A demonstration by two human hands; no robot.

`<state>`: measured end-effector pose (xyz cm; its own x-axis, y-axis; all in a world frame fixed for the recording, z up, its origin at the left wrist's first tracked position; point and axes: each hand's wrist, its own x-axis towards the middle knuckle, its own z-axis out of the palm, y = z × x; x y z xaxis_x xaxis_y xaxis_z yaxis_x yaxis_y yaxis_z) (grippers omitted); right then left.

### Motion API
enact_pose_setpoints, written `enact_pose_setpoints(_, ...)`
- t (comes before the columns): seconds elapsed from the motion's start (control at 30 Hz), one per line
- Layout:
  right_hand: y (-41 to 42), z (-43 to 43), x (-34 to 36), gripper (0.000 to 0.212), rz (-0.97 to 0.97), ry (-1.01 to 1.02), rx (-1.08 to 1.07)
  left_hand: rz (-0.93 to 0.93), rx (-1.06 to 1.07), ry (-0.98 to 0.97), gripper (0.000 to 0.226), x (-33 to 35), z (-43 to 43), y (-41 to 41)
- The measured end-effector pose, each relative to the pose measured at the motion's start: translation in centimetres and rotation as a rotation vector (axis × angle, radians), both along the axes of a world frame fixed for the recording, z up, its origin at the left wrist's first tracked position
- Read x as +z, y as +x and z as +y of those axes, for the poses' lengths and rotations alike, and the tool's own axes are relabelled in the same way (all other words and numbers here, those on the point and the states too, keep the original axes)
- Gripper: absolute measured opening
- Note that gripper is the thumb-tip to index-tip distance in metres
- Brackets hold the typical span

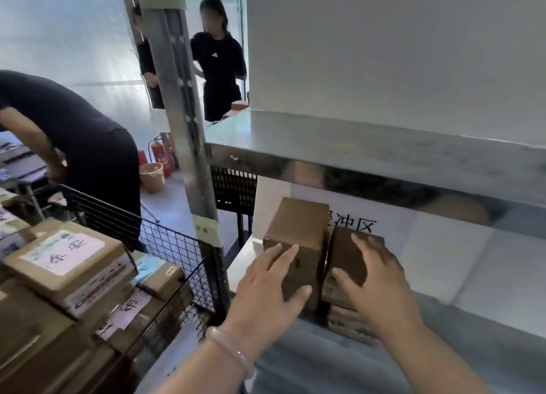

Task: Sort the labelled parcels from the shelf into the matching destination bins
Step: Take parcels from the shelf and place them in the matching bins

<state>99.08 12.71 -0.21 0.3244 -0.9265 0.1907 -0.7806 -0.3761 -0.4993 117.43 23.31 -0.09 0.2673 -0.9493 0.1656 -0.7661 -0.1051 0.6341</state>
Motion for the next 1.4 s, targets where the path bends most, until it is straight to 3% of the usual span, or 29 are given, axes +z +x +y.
enact_pose_setpoints(0.13, -0.9, -2.5, -1.1, 0.105, 0.222, 0.233, -0.081, -0.004, -0.035, 0.021, 0.069, -1.0, -0.1, -1.3)
enact_pose_setpoints(0.23, -1.0, -3.3, -2.3, 0.105, 0.286, 0.26, -0.021, 0.002, -0.074, 0.059, 0.068, -1.7, 0.2, -1.9)
enact_pose_setpoints(0.53, -4.6, -2.9, -3.7, 0.089, 0.105, 0.123, 0.006, 0.05, -0.089, 0.03, 0.063, -2.1, -0.3, -3.1)
enact_pose_setpoints(0.67, -7.1, -1.0, -2.8, 0.088, -0.006, -0.069, 0.025, 0.228, -0.109, 0.028, 0.062, -1.5, -1.3, -5.0)
enact_pose_setpoints(0.8, -8.0, 1.2, -1.7, 0.087, -0.09, -0.361, 0.142, 0.698, -0.111, 0.044, 0.06, -0.5, -3.3, -8.0)
enact_pose_setpoints(0.9, -8.7, 2.1, -1.4, 0.087, -0.167, -0.421, 0.236, 0.863, 0.007, 0.013, 0.064, -1.0, -3.8, -9.8)
enact_pose_setpoints(1.0, -9.8, 2.4, -0.6, 0.082, -0.366, -0.362, 0.313, 1.102, 0.098, -0.014, 0.066, -2.1, -3.4, -10.6)
enact_pose_setpoints(1.07, -10.6, 2.3, -0.3, 0.067, -0.594, -0.281, 0.272, 1.335, 0.084, -0.023, 0.062, -2.4, -3.2, -11.3)
enact_pose_setpoints(1.17, -11.8, 1.8, 0.3, 0.057, -0.887, 0.111, 0.214, 1.504, 0.057, -0.058, 0.051, -2.4, -3.3, -13.3)
enact_pose_setpoints(1.23, -12.2, 1.5, 0.4, 0.059, -0.931, 0.319, 0.251, 1.5, 0.1, -0.097, 0.052, -2.6, -3.4, -14.3)
enact_pose_setpoints(1.37, -12.9, 1.3, -0.4, 0.077, -0.763, 0.228, 0.232, 1.207, 0.134, -0.071, 0.046, -3.1, -2.8, -14.4)
enact_pose_setpoints(1.4, -13.0, 1.5, -0.5, 0.08, -0.682, 0.197, 0.248, 1.224, 0.1, -0.049, 0.054, -3.1, -2.5, -14.4)
